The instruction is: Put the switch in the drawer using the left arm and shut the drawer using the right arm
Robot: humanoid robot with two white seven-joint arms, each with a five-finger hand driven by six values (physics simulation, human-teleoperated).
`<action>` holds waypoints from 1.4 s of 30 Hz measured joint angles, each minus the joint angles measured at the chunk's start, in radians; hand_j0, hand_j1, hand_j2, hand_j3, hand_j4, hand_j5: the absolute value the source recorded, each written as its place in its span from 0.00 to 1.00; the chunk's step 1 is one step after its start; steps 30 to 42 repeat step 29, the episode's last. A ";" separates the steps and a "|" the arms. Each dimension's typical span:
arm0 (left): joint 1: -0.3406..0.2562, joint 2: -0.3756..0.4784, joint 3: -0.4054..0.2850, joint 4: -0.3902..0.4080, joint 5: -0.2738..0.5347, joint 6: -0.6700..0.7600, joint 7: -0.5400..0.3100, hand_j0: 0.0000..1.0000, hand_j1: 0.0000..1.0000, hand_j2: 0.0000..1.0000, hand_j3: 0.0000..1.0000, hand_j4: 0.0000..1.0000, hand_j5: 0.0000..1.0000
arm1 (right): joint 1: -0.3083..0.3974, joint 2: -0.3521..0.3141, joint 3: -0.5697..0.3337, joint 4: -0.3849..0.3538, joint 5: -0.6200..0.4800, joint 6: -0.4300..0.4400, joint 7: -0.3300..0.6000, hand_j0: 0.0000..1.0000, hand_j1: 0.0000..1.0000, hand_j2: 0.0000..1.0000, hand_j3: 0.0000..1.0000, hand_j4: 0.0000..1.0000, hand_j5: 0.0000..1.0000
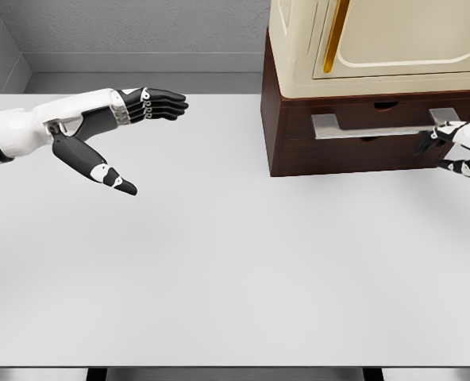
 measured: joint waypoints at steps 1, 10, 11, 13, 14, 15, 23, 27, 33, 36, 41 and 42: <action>0.000 0.000 0.000 0.000 0.000 0.000 0.000 1.00 1.00 1.00 1.00 1.00 1.00 | 0.008 -0.002 0.000 -0.002 -0.016 0.007 0.000 0.60 0.60 0.60 0.60 0.60 0.60; 0.000 0.000 -0.002 -0.001 0.000 -0.001 0.000 1.00 1.00 1.00 1.00 1.00 1.00 | 0.071 -0.027 0.004 -0.005 0.024 -0.013 -0.011 0.51 0.51 0.51 0.51 0.51 0.51; 0.000 -0.001 -0.002 -0.001 0.000 -0.001 0.000 1.00 1.00 1.00 1.00 1.00 1.00 | 0.081 -0.033 0.003 -0.005 0.036 -0.016 -0.013 0.51 0.51 0.51 0.51 0.51 0.51; 0.000 -0.002 -0.002 -0.001 -0.001 -0.002 0.000 1.00 1.00 1.00 1.00 1.00 1.00 | 0.101 -0.042 0.001 -0.006 0.050 -0.021 -0.017 0.53 0.53 0.53 0.53 0.53 0.53; 0.002 -0.002 -0.003 -0.001 -0.001 -0.002 0.000 1.00 1.00 1.00 1.00 1.00 1.00 | 0.118 -0.045 0.001 -0.011 0.055 -0.022 -0.018 0.65 0.65 0.65 0.65 0.65 0.65; 0.002 -0.003 -0.003 -0.001 -0.001 -0.002 0.000 1.00 1.00 1.00 1.00 1.00 1.00 | 0.143 -0.047 0.001 -0.024 0.059 -0.023 -0.018 1.00 1.00 1.00 1.00 1.00 1.00; 0.002 -0.005 -0.003 -0.003 -0.002 -0.003 0.000 1.00 1.00 1.00 1.00 1.00 1.00 | 0.198 -0.051 0.005 -0.165 0.064 -0.025 -0.020 1.00 1.00 1.00 1.00 1.00 1.00; 0.003 -0.005 -0.003 -0.004 -0.001 -0.003 0.000 1.00 1.00 1.00 1.00 1.00 1.00 | 0.198 -0.051 0.007 -0.177 0.063 -0.025 -0.020 1.00 1.00 1.00 1.00 1.00 1.00; 0.003 -0.006 -0.003 -0.004 -0.001 -0.003 0.000 1.00 1.00 1.00 1.00 1.00 1.00 | 0.198 -0.051 0.007 -0.179 0.063 -0.025 -0.020 1.00 1.00 1.00 1.00 1.00 1.00; 0.003 -0.006 -0.003 -0.004 -0.001 -0.003 0.000 1.00 1.00 1.00 1.00 1.00 1.00 | 0.198 -0.051 0.007 -0.179 0.063 -0.025 -0.020 1.00 1.00 1.00 1.00 1.00 1.00; 0.003 -0.006 -0.003 -0.004 -0.001 -0.003 0.000 1.00 1.00 1.00 1.00 1.00 1.00 | 0.198 -0.051 0.007 -0.179 0.063 -0.025 -0.020 1.00 1.00 1.00 1.00 1.00 1.00; 0.003 -0.006 -0.003 -0.004 -0.001 -0.003 0.000 1.00 1.00 1.00 1.00 1.00 1.00 | 0.198 -0.051 0.007 -0.179 0.063 -0.025 -0.020 1.00 1.00 1.00 1.00 1.00 1.00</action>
